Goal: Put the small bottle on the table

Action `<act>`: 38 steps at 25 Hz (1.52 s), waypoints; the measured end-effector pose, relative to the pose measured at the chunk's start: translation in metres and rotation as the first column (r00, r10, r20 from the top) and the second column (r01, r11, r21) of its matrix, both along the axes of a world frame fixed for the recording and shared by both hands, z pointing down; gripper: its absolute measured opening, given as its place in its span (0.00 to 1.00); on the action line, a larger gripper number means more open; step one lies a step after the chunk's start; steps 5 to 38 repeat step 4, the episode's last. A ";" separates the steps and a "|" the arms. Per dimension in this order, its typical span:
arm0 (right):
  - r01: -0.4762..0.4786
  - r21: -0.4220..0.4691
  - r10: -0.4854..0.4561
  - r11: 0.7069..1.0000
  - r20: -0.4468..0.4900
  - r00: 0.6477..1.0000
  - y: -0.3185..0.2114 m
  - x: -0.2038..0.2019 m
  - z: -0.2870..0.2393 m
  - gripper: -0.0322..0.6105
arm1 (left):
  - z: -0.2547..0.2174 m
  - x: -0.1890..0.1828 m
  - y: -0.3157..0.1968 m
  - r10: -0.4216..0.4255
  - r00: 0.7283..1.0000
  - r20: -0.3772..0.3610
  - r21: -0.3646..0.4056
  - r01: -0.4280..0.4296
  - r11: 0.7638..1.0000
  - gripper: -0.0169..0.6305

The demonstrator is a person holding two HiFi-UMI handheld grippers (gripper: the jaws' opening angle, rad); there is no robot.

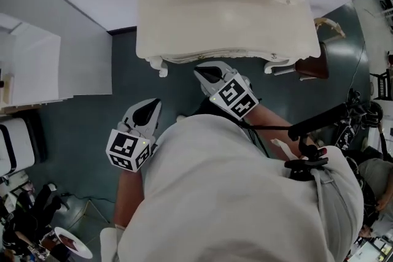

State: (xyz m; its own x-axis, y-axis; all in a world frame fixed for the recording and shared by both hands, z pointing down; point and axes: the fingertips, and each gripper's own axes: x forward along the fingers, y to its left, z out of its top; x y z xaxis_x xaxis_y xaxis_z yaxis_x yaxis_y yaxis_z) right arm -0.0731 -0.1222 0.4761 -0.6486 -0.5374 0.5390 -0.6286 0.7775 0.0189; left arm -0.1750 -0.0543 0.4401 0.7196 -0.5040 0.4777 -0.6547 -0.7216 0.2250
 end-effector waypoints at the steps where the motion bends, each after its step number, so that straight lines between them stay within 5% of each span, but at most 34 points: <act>1: -0.003 -0.001 0.003 1.000 0.001 1.000 -0.005 0.005 0.000 0.05 | -0.001 0.005 -0.006 0.003 1.000 0.001 0.001 -0.003 1.000 0.03; 38: -0.014 -0.008 0.014 1.000 0.001 1.000 -0.020 0.020 0.000 0.05 | -0.003 0.019 -0.021 0.014 1.000 0.005 -0.001 -0.014 1.000 0.03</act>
